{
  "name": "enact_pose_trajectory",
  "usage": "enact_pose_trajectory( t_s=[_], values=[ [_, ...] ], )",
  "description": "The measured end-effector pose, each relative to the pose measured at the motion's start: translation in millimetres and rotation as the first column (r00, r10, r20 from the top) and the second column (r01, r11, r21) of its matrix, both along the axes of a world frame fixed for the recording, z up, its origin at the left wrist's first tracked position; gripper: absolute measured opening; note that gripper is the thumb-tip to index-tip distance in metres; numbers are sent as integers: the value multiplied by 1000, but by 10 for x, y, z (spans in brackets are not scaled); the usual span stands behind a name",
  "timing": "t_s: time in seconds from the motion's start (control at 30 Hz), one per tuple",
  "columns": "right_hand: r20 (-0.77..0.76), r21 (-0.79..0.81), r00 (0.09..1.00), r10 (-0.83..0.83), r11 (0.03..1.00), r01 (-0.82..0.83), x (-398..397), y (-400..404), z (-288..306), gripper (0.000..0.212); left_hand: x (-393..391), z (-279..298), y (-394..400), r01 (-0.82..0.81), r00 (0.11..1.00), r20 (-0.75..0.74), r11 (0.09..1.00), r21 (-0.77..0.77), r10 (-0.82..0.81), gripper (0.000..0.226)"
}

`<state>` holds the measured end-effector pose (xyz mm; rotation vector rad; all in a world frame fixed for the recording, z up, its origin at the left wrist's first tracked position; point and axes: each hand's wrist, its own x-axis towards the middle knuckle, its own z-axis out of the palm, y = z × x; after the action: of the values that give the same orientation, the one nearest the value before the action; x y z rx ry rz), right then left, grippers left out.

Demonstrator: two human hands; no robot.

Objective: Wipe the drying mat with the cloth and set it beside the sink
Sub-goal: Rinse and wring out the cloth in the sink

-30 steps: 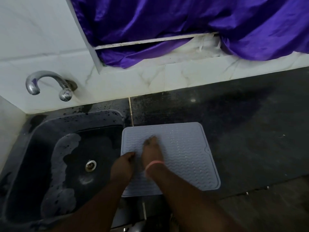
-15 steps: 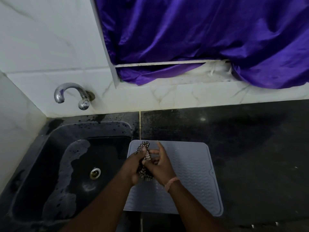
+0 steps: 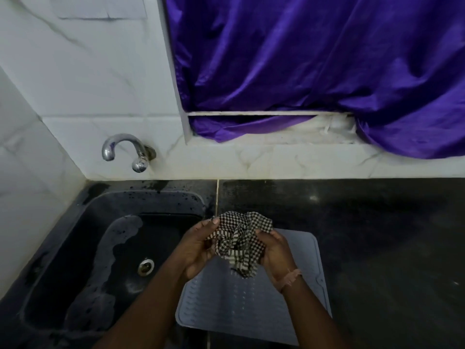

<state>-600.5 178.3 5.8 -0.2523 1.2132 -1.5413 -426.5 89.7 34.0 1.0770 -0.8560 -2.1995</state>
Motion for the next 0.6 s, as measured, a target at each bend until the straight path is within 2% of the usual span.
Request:
enact_pose_trajectory(
  t_s=[0.03,0.1,0.17,0.2,0.23,0.27,0.3,0.33,0.37,0.4,0.43,0.47,0.53,0.57,0.6],
  values=[
    [59,-6,997,-48,999,48,-7,-22,30,25,5,111,-31,27,999,-19,999,-27,-28,39],
    [129,-7,991,-46,999,48,17,2,95,28,41,325,-88,136,987,93,989,-61,-130,42],
    [179,-15,981,79,997,-78,103,93,215,26,120,345,-88,289,913,303,957,-2,-274,61],
    [212,-2,969,127,992,-130,199,87,232,29,154,292,-44,330,884,336,943,46,-326,68],
    [203,41,967,156,985,-167,296,67,240,27,197,225,21,310,894,311,946,95,-324,69],
    [93,115,973,210,969,-220,393,26,264,24,236,154,104,243,932,244,961,135,-270,64],
    [-107,207,963,248,953,-222,458,-63,257,30,278,93,166,149,971,161,973,176,-177,57],
    [-348,238,895,278,950,-202,484,-148,299,32,343,41,203,56,994,80,975,217,-75,52],
    [-606,163,730,315,948,-273,477,-208,417,27,424,27,222,-16,1000,9,966,257,14,52],
    [-791,143,509,340,911,-387,457,-279,550,23,505,28,215,-62,996,-50,955,290,80,55],
    [-890,154,304,340,852,-500,492,-356,740,22,610,17,192,-103,986,-95,947,303,138,58],
    [-932,150,189,309,804,-576,496,-410,930,20,683,13,179,-135,976,-124,945,299,178,59],
    [-956,90,162,246,767,-635,523,-589,1234,19,766,36,154,-198,957,-155,942,270,246,52],
    [-961,75,161,225,771,-633,555,-705,1332,19,808,55,131,-224,948,-171,943,247,270,46],
    [-969,102,119,218,784,-613,599,-831,1395,19,824,86,111,-241,942,-181,945,221,283,42]
  ],
)
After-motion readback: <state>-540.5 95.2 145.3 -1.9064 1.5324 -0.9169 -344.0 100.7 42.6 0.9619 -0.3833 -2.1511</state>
